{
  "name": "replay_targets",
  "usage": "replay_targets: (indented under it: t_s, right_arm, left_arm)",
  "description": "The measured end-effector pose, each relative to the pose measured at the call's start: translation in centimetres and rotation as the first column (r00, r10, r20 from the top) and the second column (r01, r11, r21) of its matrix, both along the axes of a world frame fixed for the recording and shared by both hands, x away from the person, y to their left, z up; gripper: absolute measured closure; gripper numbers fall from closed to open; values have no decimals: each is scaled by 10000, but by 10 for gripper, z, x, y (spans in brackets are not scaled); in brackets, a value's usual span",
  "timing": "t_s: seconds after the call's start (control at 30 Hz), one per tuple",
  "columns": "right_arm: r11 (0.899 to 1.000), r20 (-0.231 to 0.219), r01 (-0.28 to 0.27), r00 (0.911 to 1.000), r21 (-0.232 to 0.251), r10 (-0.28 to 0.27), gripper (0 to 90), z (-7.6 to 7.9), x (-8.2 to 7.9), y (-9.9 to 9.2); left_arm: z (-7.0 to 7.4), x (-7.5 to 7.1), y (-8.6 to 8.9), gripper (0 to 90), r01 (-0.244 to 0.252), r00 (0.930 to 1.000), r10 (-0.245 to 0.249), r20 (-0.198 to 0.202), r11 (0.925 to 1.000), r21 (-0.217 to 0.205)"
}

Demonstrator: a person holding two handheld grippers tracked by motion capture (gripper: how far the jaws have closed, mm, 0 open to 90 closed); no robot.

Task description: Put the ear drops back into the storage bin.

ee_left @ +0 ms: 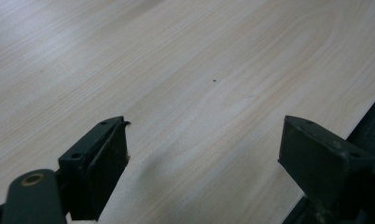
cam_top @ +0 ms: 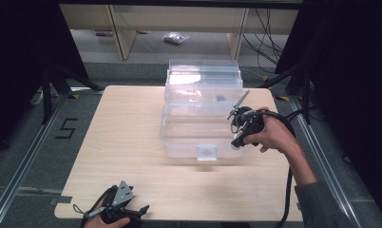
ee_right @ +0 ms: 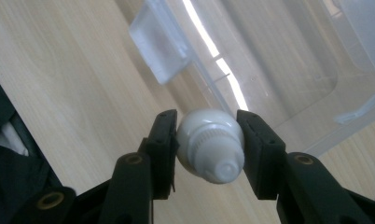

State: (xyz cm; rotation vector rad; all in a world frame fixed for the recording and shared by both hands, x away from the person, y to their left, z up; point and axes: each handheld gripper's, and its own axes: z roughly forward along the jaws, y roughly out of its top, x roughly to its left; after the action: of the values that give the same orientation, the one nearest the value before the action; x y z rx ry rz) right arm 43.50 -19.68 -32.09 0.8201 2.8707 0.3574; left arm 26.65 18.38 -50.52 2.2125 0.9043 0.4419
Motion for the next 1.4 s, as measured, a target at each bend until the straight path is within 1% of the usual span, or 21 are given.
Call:
replay_targets:
  t_s: [0.13, 0.2, 0.27, 0.4, 0.53, 0.57, 0.6, 0.67, 0.73, 0.77, 0.83, 0.87, 0.9, 0.97, 1.03, 1.07, 1.1, 1.27, 1.3, 1.37, 1.4]
  right_arm:
    - [10000, -11, 72, 10000, -49, -72, 601, -1, 11, -2]
    - [9989, -125, 462, 9988, -124, -464, 601, 0, 14, -2]
    - [9994, -82, 347, 9994, -73, -348, 601, -1, 17, -3]
    - [9984, -151, 549, 9984, -155, -551, 601, -3, 30, -5]
    - [9970, -202, 761, 9969, -157, -764, 601, -5, 37, -6]
    - [9966, -220, 787, 9966, -225, -792, 601, -8, 43, -8]
    - [9954, -239, 935, 9953, -207, -940, 601, -9, 45, -8]
    - [9946, -271, 1020, 9944, -200, -1025, 601, -10, 47, -9]
    - [9921, -316, 1227, 9918, -274, -1235, 601, -13, 52, -10]
    - [9925, -298, 1196, 9923, -271, -1204, 601, -15, 55, -10]
    - [9886, -406, 1447, 9884, -407, -1464, 601, -21, 62, -12]
    - [9886, -406, 1447, 9884, -407, -1464, 601, -21, 62, -12]
    - [9858, -537, 1625, 9849, -424, -1646, 601, -25, 66, -11]
    - [9871, -567, 1531, 9862, -468, -1557, 601, -29, 71, -11]
    - [9874, -596, 1509, 9863, -469, -1536, 601, -32, 73, -11]
    - [9826, -677, 1775, 9812, -543, -1810, 601, -34, 74, -10]
    - [9837, -662, 1710, 9824, -547, -1745, 601, -40, 78, -11]
    - [9782, -891, 1920, 9760, -791, -1987, 601, -50, 84, -10]
    - [9750, -990, 2016, 9725, -937, -2106, 601, -51, 85, -9]
    - [9764, -973, 1944, 9743, -938, -2033, 601, -53, 86, -9]
    - [9746, -1017, 2073, 9712, -846, -2154, 601, -56, 88, -9]
  left_arm:
    - [0, 0, 0, 149, -48, 10000, 48, -20, 10000, -46]
    - [0, 0, 0, 149, -37, 10000, 37, -23, 10000, -48]
    - [0, 0, 0, 149, -5, 10000, 5, -13, 10000, -24]
    - [0, 0, 0, 149, 15, 10000, -15, -8, 10000, 35]
    - [0, -1, 0, 149, -59, 10000, 59, -52, 10000, -30]
    - [0, 0, 0, 149, 12, 10000, -12, -61, 10000, 65]
    - [0, 0, 0, 149, -72, 10000, 71, -70, 10000, -43]
    - [0, 0, 0, 149, 25, 10000, -25, -11, 10000, 43]
    - [0, -1, 0, 149, -69, 10000, 69, -71, 10000, -52]
    - [0, 0, 0, 149, -63, 10000, 63, -73, 10000, -46]
    - [0, 0, 0, 149, 10, 10000, -10, -10, 10000, 10]
    - [0, 0, 0, 149, -44, 9999, 44, -137, 10000, -11]
    - [0, 0, 0, 149, -48, 9999, 47, -100, 10000, -48]
    - [0, 0, 0, 149, 57, 10000, -57, -39, 10000, 59]
    - [0, 0, 0, 149, 34, 10000, -34, -13, 10000, 1]
    - [0, -1, -1, 149, 20, 10000, -21, -54, 9998, -203]
    - [0, 0, 0, 149, 97, 9999, -97, -42, 9999, 57]
    - [0, 0, 0, 149, 40, 10000, -40, -27, 10000, -8]
    - [0, 0, 0, 149, 40, 10000, -40, -27, 10000, -8]
    - [0, 0, 0, 149, 78, 10000, -78, -32, 10000, 28]
    - [0, -1, 0, 149, 24, 10000, -24, -22, 10000, -58]
